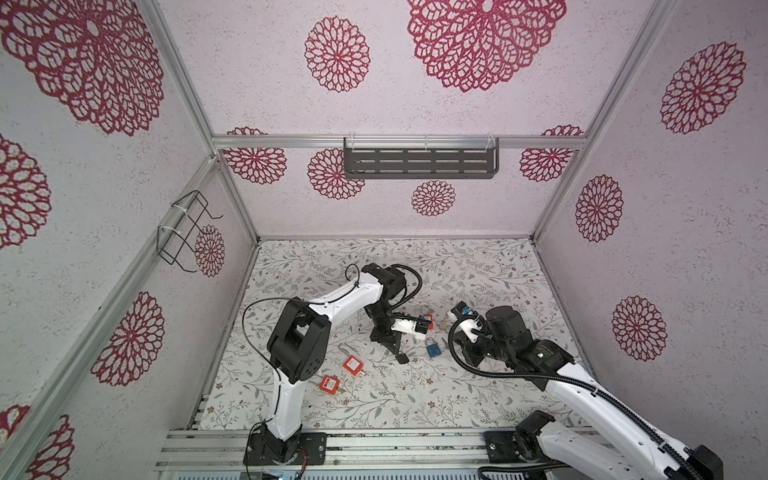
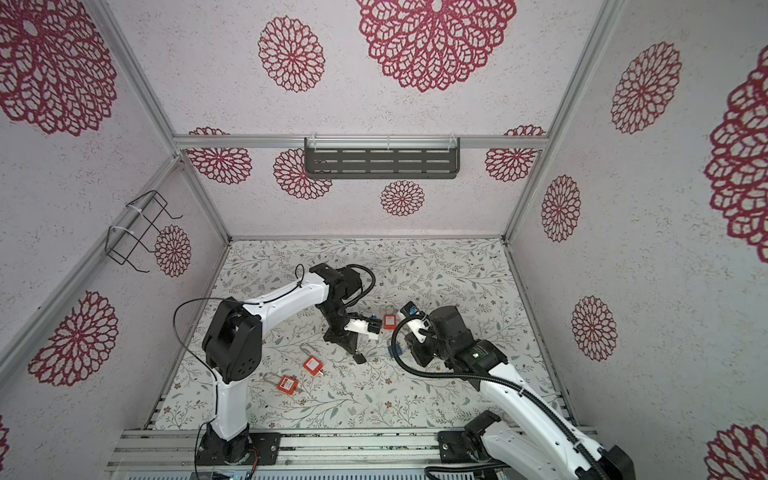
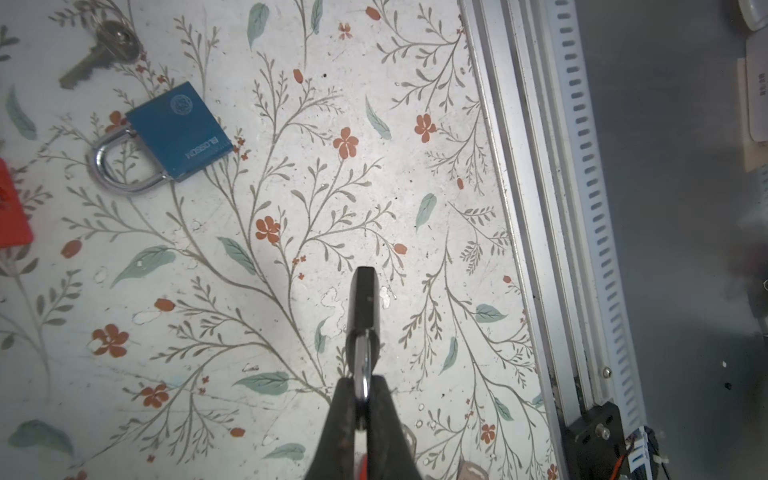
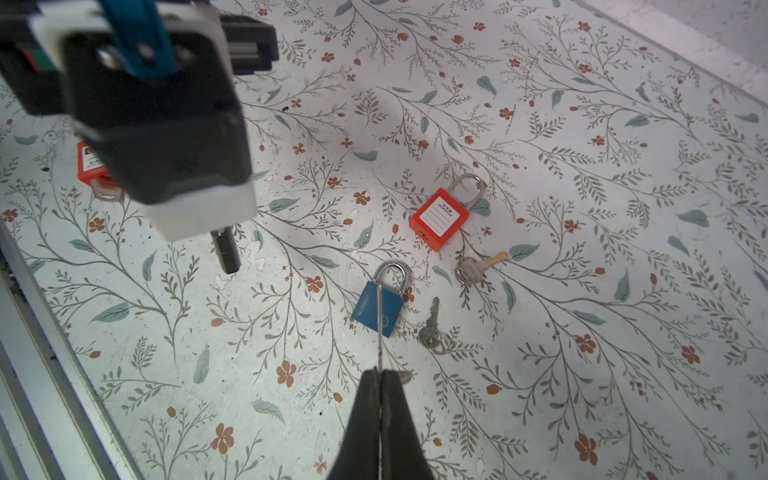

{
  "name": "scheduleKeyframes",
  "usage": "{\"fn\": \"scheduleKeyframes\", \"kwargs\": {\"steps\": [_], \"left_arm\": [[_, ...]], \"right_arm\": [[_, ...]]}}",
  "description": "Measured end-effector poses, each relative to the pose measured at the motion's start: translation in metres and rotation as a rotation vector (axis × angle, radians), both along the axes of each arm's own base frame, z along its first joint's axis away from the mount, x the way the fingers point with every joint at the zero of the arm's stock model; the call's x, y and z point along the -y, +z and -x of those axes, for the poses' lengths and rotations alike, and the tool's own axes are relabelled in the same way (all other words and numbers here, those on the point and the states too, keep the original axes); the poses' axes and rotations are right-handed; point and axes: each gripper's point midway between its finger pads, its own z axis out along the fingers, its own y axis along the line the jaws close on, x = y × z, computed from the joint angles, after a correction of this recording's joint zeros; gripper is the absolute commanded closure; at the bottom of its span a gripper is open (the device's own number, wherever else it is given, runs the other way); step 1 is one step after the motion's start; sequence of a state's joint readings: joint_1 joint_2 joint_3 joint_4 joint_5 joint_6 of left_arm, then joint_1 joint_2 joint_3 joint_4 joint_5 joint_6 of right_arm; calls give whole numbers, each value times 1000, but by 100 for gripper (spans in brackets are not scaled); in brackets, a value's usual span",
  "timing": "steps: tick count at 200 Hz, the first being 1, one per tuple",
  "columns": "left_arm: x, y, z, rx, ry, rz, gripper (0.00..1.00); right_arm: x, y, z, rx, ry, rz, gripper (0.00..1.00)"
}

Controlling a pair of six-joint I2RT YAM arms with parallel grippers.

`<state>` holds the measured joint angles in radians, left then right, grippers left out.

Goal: Lock with the key

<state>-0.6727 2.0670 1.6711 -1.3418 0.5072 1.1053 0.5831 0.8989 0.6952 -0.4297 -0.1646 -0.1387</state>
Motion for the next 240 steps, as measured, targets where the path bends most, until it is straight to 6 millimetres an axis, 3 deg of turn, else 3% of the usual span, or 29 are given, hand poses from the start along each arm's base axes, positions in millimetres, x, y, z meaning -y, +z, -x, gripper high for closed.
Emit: {"fn": "scheduleKeyframes", "kwargs": {"steps": [35, 122, 197, 240], "left_arm": [[3, -23, -5, -39, -2, -54, 100], [9, -43, -13, -63, -19, -121, 100], [15, -45, -17, -35, -21, -148, 100], [16, -46, -19, -22, -13, -157, 92]], "right_arm": [[-1, -6, -3, -20, -17, -2, 100], [-5, -26, -11, -66, -56, -6, 100], [-3, -31, -17, -48, -95, -22, 100], [-4, -29, -21, -38, -115, -38, 100]]}}
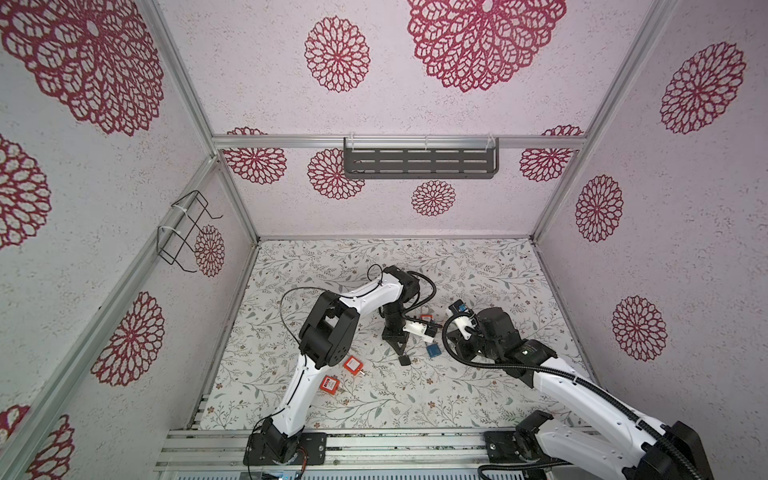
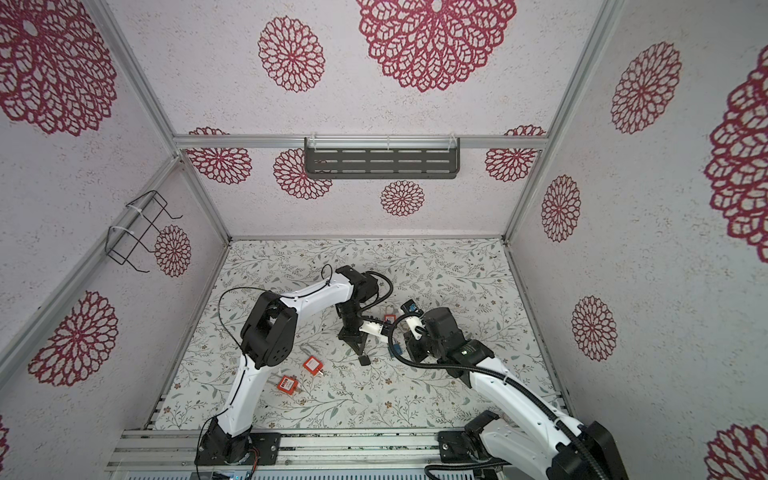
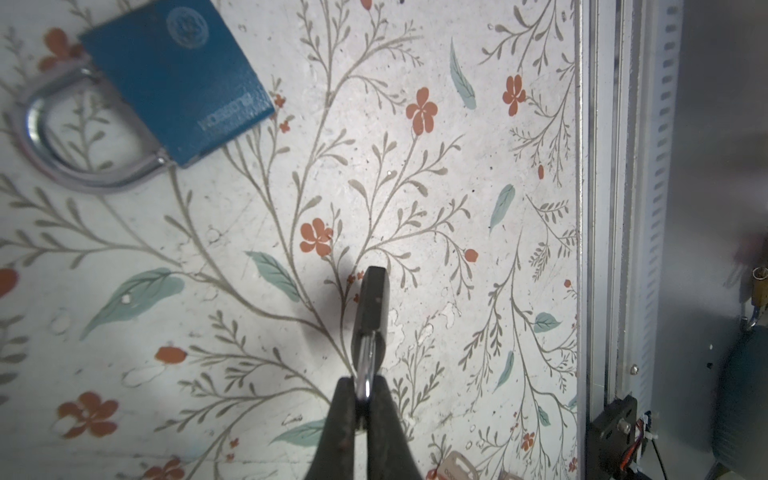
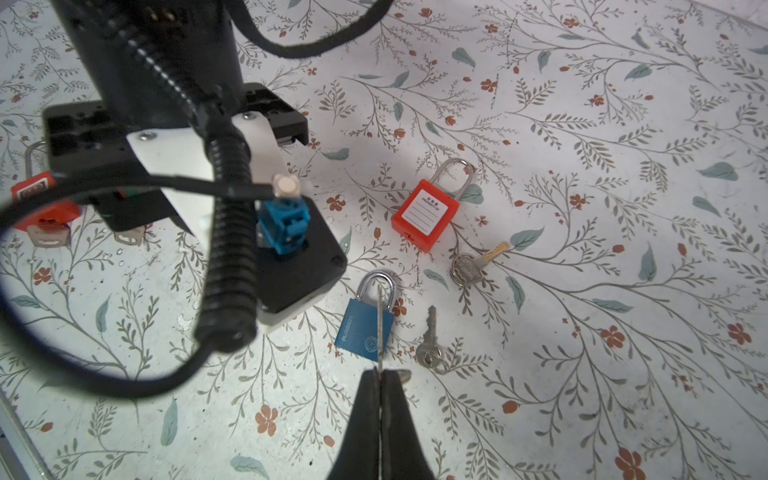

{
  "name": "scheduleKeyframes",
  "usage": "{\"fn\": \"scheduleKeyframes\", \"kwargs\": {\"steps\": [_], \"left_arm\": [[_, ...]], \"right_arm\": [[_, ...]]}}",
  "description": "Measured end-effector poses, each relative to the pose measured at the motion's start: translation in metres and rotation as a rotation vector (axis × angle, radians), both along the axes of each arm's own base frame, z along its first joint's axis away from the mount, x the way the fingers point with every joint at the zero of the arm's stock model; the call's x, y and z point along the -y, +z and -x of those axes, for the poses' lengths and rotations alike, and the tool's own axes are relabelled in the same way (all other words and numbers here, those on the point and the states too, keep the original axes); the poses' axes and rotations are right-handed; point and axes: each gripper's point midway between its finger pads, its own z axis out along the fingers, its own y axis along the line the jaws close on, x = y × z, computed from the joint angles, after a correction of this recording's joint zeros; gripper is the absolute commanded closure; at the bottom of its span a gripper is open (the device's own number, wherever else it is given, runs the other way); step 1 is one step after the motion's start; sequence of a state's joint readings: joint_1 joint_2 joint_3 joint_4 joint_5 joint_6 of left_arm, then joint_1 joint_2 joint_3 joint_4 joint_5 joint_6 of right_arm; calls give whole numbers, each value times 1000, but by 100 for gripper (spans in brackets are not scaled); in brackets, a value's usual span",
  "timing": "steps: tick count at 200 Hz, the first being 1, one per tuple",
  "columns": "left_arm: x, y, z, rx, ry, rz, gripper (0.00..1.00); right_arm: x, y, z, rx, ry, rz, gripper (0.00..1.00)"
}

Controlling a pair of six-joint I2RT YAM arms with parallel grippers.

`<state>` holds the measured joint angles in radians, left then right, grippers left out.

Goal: Lock with the key

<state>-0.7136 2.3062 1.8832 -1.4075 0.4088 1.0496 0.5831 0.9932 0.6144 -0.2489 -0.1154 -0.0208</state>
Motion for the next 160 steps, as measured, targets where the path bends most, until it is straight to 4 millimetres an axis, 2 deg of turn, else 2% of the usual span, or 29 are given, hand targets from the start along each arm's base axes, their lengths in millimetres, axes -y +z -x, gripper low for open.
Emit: {"fn": "scheduleKeyframes", "kwargs": {"steps": [13, 87, 160], "left_arm": [[0, -1, -1, 3, 4, -1, 88], [8, -7, -13, 58, 19, 19, 86], [11, -22, -18, 59, 27, 20, 76]], "right_arm": [[0, -1, 0, -4, -6, -5, 100], [0, -4, 0, -15, -25, -24, 100], [2, -10, 7, -45, -43, -50, 100]]}}
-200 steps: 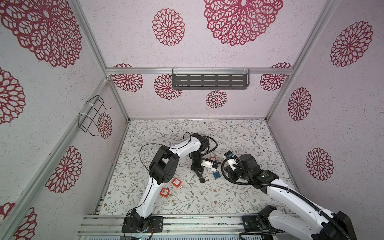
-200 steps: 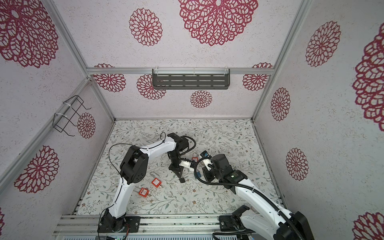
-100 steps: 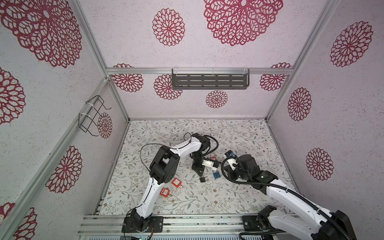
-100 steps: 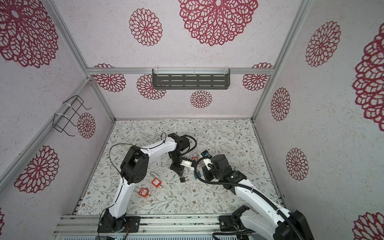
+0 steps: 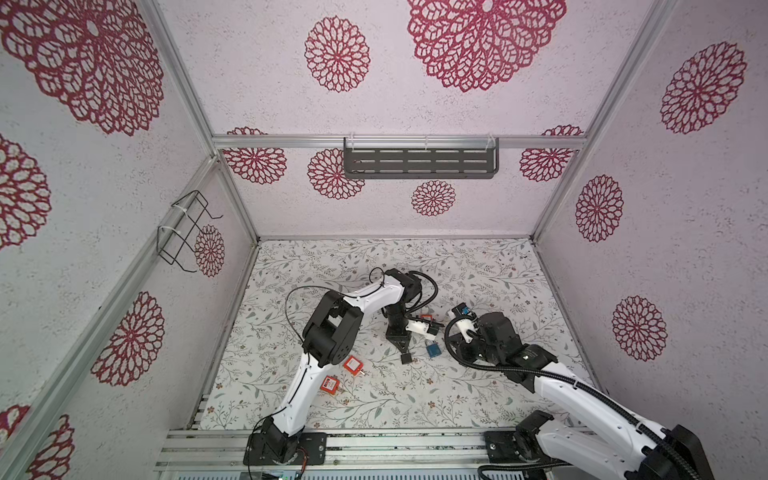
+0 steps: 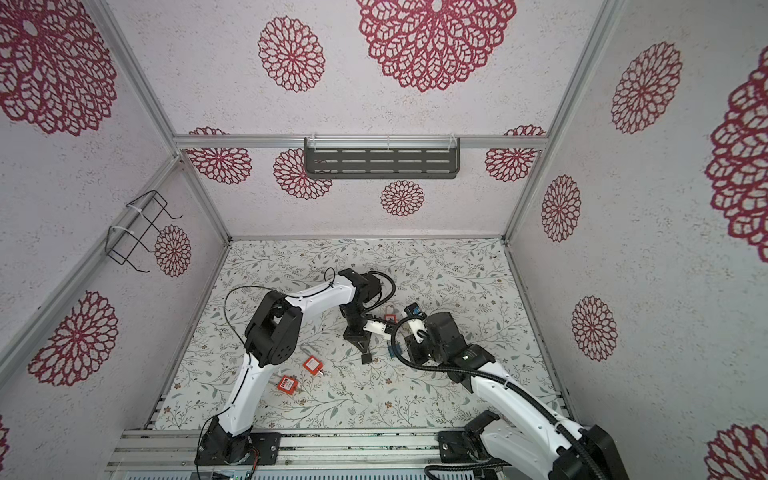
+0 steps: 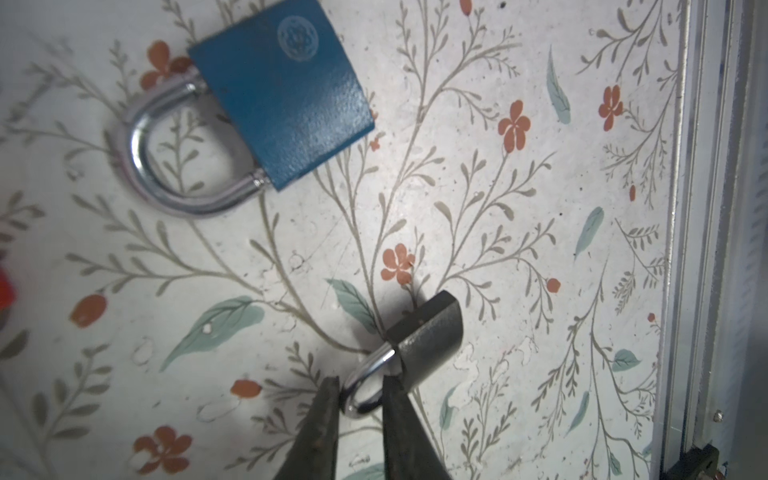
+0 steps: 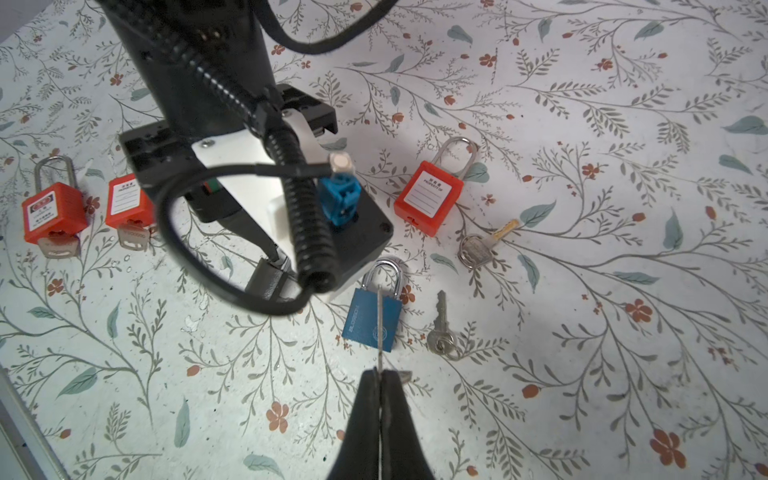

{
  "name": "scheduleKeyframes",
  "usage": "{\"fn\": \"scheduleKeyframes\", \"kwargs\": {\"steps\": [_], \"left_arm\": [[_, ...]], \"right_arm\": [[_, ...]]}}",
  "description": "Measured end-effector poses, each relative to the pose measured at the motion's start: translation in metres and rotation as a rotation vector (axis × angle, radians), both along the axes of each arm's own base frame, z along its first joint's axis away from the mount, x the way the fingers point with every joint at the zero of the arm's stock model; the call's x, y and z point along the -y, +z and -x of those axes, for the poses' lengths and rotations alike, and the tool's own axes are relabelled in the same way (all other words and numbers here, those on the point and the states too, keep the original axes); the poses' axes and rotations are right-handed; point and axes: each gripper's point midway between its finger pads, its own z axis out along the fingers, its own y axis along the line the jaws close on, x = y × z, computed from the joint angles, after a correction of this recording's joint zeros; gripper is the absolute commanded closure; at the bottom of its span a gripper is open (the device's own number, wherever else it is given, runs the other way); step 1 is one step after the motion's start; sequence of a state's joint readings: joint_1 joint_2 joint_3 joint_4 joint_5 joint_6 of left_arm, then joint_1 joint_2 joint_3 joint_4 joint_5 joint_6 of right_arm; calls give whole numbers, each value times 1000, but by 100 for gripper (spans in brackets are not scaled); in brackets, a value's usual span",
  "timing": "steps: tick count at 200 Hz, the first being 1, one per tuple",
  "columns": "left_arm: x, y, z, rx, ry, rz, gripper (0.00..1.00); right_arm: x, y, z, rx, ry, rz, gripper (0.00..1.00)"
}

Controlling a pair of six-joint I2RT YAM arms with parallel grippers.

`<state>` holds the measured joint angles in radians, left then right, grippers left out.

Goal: Lock with the key

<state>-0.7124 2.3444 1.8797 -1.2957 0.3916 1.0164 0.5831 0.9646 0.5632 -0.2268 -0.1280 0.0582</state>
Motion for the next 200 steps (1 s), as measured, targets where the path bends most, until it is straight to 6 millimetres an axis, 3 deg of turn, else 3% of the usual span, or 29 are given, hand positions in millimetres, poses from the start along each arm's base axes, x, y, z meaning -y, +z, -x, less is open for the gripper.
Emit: {"fn": "scheduleKeyframes", "kwargs": {"steps": [35, 50, 53, 54, 56, 57, 59, 97, 140, 173, 200], "left_arm": [[6, 2, -5, -4, 33, 38, 71], [8, 4, -8, 0, 45, 54, 60], [8, 4, -9, 0, 52, 56, 52], [8, 5, -9, 4, 48, 58, 46], [8, 5, -10, 4, 51, 58, 17], [8, 6, -10, 4, 55, 59, 7], [8, 6, -10, 5, 57, 60, 0], [7, 31, -20, 57, 117, 117, 3], [-1, 85, -40, 211, 266, 251, 3], [-22, 124, -54, 375, 475, 354, 3], [-50, 147, -65, 522, 714, 422, 3]], "right_arm": [[0, -2, 2, -23, -12, -14, 100], [0, -2, 3, -31, -21, -21, 100], [0, -2, 3, -31, -22, -22, 100], [1, -2, 3, -32, -23, -23, 100], [1, -2, 3, -33, -24, -24, 100], [1, -2, 3, -33, -25, -25, 100], [1, -2, 4, -34, -26, -26, 100], [1, -5, 10, -70, -34, -49, 100], [-12, -13, 21, -130, -15, -66, 100], [-26, -43, 30, -243, 13, 2, 100], [-36, -59, 26, -311, 10, 57, 100]]}}
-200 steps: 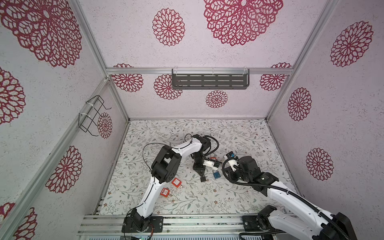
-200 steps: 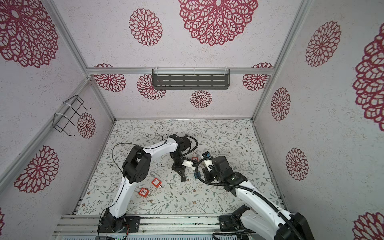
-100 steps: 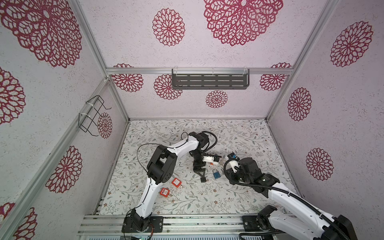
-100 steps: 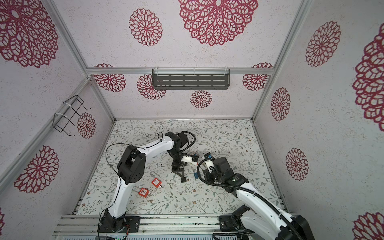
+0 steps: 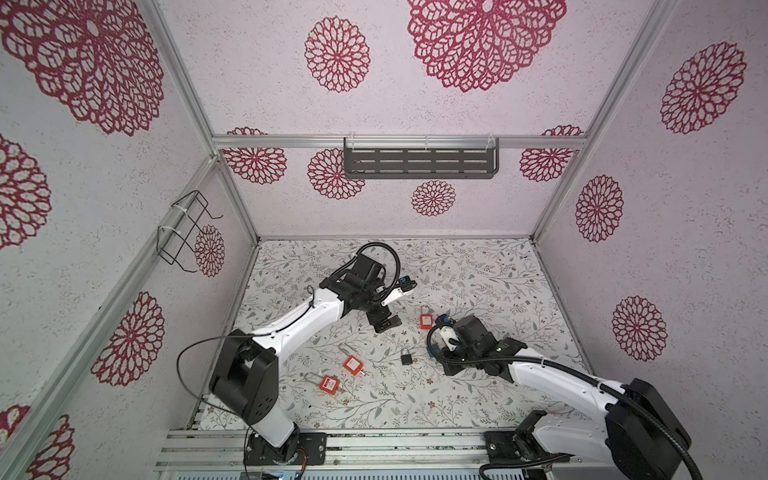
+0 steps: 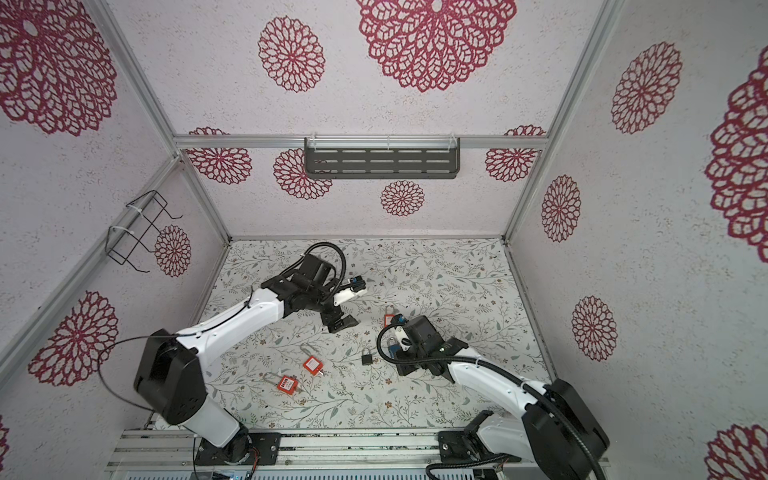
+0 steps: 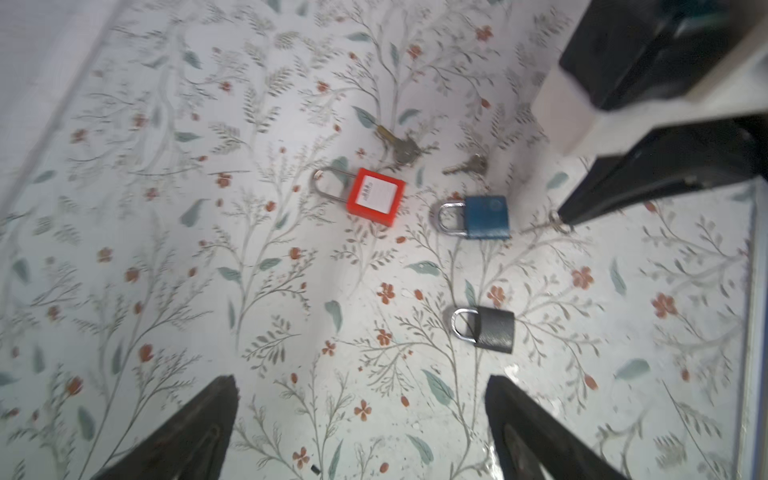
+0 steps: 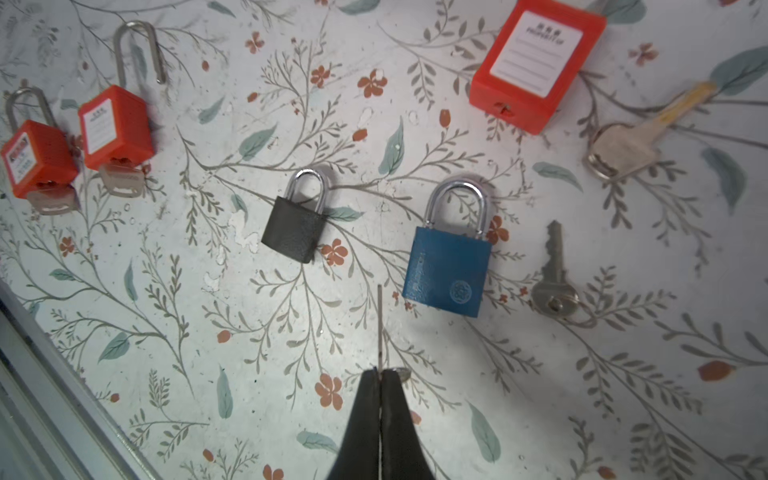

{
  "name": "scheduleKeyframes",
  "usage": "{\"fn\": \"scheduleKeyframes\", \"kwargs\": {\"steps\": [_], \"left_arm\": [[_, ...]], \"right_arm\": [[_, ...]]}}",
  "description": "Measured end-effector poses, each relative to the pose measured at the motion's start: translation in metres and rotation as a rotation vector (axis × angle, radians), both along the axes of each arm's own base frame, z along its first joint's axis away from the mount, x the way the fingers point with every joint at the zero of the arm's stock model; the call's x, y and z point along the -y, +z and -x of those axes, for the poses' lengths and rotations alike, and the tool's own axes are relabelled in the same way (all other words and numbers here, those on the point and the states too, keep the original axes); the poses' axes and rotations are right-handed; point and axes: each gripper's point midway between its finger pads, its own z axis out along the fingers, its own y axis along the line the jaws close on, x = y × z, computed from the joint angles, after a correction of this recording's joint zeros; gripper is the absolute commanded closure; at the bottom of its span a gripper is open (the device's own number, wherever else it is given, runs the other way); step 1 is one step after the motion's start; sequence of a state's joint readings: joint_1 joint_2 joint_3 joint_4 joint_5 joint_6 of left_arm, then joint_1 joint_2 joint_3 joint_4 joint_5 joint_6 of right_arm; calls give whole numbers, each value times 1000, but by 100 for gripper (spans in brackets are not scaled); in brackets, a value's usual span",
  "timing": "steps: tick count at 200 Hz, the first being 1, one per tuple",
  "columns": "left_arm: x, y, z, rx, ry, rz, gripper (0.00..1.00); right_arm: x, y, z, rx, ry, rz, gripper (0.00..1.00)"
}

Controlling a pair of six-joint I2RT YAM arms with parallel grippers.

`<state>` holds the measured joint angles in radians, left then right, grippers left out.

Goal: Lock with the key

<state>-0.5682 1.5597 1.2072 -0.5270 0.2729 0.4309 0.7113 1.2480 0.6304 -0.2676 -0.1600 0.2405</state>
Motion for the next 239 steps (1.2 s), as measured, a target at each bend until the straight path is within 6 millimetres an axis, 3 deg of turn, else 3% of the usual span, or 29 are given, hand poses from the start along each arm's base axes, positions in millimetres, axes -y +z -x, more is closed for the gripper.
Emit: {"fn": "scheduleKeyframes", "kwargs": {"steps": [61, 107, 152, 200, 239], "left_arm": [[-73, 49, -9, 220, 522, 188, 3], [-122, 51, -11, 263, 791, 245, 3], [-137, 47, -10, 264, 881, 225, 3], [-147, 48, -4, 255, 936, 230, 3], [-156, 52, 1, 243, 976, 250, 3]], "right_arm": [[-29, -5, -18, -22, 25, 36, 100], [-43, -25, -19, -79, 52, 88, 100], [-48, -27, -19, -88, 61, 98, 96], [-45, -27, -18, -86, 63, 120, 71], [-47, -13, -22, -39, 73, 118, 66]]}}
